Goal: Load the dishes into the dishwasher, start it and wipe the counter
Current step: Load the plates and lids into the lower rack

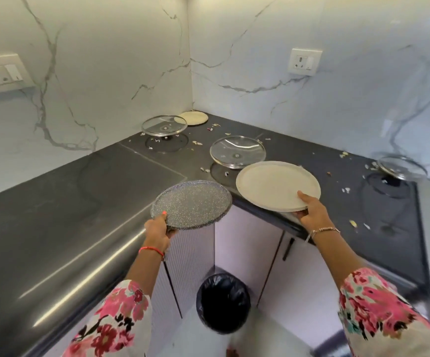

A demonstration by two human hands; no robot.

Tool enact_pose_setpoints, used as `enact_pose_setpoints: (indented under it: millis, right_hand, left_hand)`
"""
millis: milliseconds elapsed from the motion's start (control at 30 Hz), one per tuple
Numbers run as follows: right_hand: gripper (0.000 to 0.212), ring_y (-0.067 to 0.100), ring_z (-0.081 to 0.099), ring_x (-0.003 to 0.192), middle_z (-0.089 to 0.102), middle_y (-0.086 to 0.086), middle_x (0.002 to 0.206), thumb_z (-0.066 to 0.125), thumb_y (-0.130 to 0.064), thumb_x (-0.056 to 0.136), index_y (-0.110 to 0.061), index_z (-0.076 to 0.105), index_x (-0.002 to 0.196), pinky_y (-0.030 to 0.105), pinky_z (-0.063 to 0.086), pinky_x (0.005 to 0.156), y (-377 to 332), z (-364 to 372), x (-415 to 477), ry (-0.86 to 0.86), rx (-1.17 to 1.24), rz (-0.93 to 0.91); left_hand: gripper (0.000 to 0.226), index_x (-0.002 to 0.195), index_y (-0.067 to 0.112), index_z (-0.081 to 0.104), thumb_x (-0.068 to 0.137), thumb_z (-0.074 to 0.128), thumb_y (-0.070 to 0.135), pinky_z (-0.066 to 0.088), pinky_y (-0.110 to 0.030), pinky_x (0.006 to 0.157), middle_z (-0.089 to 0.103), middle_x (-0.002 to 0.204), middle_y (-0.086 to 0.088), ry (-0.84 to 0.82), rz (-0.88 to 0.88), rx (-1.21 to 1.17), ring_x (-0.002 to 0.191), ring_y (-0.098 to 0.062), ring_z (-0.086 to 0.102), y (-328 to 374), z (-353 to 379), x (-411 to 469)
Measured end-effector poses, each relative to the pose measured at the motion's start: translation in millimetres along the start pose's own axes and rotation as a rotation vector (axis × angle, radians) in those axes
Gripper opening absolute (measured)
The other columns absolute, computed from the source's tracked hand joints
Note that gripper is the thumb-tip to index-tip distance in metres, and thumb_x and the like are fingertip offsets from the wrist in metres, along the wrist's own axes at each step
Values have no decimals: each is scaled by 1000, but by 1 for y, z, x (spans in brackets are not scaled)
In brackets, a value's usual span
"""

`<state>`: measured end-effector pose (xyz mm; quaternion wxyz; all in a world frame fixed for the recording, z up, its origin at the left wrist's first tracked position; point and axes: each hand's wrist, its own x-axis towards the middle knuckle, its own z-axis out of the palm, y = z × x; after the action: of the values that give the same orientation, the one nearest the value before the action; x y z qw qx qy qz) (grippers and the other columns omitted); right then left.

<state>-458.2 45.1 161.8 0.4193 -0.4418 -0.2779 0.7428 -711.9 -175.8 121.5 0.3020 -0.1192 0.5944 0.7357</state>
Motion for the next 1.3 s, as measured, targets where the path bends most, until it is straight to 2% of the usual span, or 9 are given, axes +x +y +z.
enact_pose_setpoints:
  millis: [100,167,233,333,467,667,933,1133,1300]
  right_hand:
    - [17,26,59,96,55,13,127,57,-4,89,-11,55,104,46,56,66,31,-57,-51,27,3,-10]
    - [29,29,56,105,54,14,130,57,-3,88,-11,54,116,41,59,62,54,-103,-90,63,19,-21]
    - [40,31,54,108,52,15,131,56,-3,87,-10,48,126,37,59,55,73,-149,-127,130,32,-11]
    - [27,31,52,106,52,15,126,54,-2,89,-8,51,115,34,58,51,93,-206,-182,238,2,27]
    - [28,33,54,102,50,20,133,54,0,89,-3,53,117,49,49,88,118,-277,-243,373,-5,47]
    - [33,28,53,83,56,17,106,59,1,86,8,52,117,30,50,53,146,-365,-324,617,-201,29]
    - [30,29,54,87,62,21,106,62,-5,85,11,57,109,33,43,71,161,-505,-384,695,-562,49]
    - [22,23,52,84,56,10,95,55,-2,89,10,59,107,22,39,65,133,-596,-411,577,-768,56]
    - [23,22,52,87,63,24,108,53,3,88,12,59,109,26,39,73,115,-656,-417,511,-853,79]
  left_hand:
    - [19,112,6,50,96,47,16,48,-42,82,52,130,-22,-40,-17,33,91,-26,54,-41,-35,-30]
    - [33,127,1,46,98,44,17,48,-42,80,50,132,-22,-102,-41,46,92,-26,54,-68,-58,-62]
    - [38,130,-2,43,97,45,16,50,-40,77,49,133,-23,-125,-64,78,100,-31,57,-96,-82,-93]
    - [40,131,-4,44,94,51,11,45,-44,84,49,133,-25,-129,-111,188,117,-38,51,-133,-117,-129]
    - [35,124,-9,49,92,52,6,46,-44,82,54,124,-25,-209,-131,390,103,-35,55,-184,-151,-174]
    - [22,106,-4,59,89,57,10,56,-47,69,64,104,-23,-315,-53,875,86,-36,63,-271,-178,-229]
    - [15,91,-4,60,82,56,7,48,-41,74,63,94,-26,-497,178,1369,89,-41,60,-385,-171,-323]
    - [10,79,-1,54,87,54,6,37,-33,61,63,86,-27,-612,235,1437,78,-37,59,-468,-145,-407]
    - [22,69,7,49,80,52,26,31,-27,55,59,76,-15,-696,215,1405,68,-25,52,-510,-116,-466]
